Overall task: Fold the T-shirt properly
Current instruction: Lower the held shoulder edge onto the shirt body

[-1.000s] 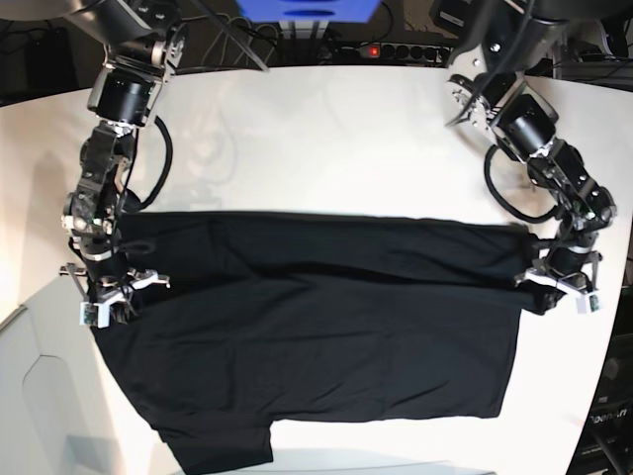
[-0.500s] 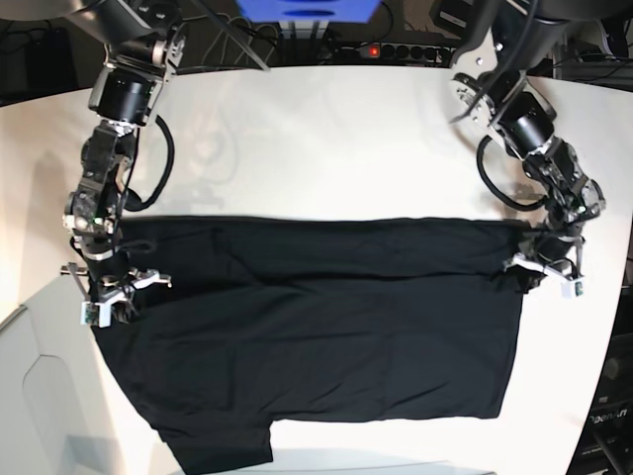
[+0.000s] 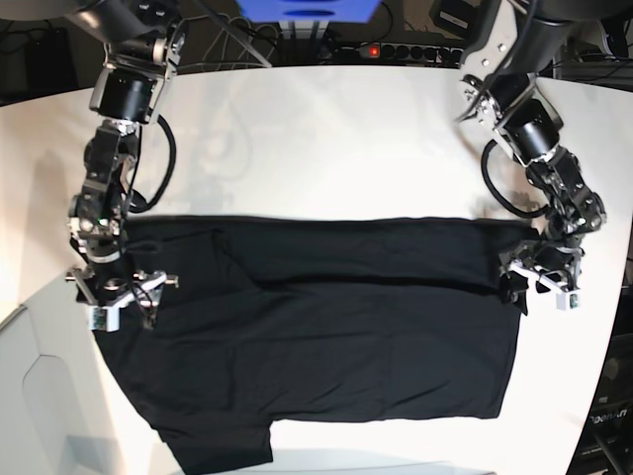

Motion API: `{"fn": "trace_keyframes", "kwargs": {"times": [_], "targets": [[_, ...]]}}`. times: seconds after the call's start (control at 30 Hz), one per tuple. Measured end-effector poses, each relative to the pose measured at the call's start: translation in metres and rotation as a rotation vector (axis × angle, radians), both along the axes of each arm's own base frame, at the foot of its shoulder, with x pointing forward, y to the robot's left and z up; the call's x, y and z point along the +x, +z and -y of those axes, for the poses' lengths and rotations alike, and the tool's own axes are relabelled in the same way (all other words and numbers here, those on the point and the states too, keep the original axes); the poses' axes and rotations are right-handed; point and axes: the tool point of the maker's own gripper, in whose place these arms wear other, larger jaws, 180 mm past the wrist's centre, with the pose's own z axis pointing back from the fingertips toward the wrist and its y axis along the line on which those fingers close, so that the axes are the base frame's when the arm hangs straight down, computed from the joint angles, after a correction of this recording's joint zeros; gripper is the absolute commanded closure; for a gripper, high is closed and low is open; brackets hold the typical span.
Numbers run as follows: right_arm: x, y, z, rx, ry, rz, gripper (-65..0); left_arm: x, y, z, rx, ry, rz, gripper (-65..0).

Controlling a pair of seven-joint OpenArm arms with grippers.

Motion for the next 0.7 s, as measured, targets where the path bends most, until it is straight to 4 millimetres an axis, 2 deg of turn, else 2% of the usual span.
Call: {"fn": "trace_keyframes", "kwargs": {"times": [0.1,0.13,0.27,0.33,0.47,0.7], "targets": [[-0.007,0.011,0.024,-0.02,-0.057,0.027,-42.3,-0.009,0.013,-0.008,0.053,0.005,0.037,-49.6],[-0.01,0.011,0.029,-0.024,-0.067,0.027,-42.3,-0.015,0.012,-0.011,0.07,0.009,0.032,-49.6],[-0.034,-0.009,0.047,-0.016,-0.116,-0.024,-42.2,-0.049,-0.026,-0.009,0.066,0.002,-0.076,-49.8],[-0.05,-0.021,0.062,-0.03,-0.146,-0.059,-42.2,-0.056,-0.041,-0.006,0.036,0.004,-0.108,-49.8],[-0.07,-0.035,0.074,-0.033,-0.179,-0.102,-42.2,-0.052,-0.047,-0.002,-0.014,0.014,-0.084,-49.7],[-0.084,-0.045,0.078,-0.034,-0.191,-0.13,-42.2,-0.05,-0.049,0.001,-0.036,0.012,-0.067,-49.4]]}}
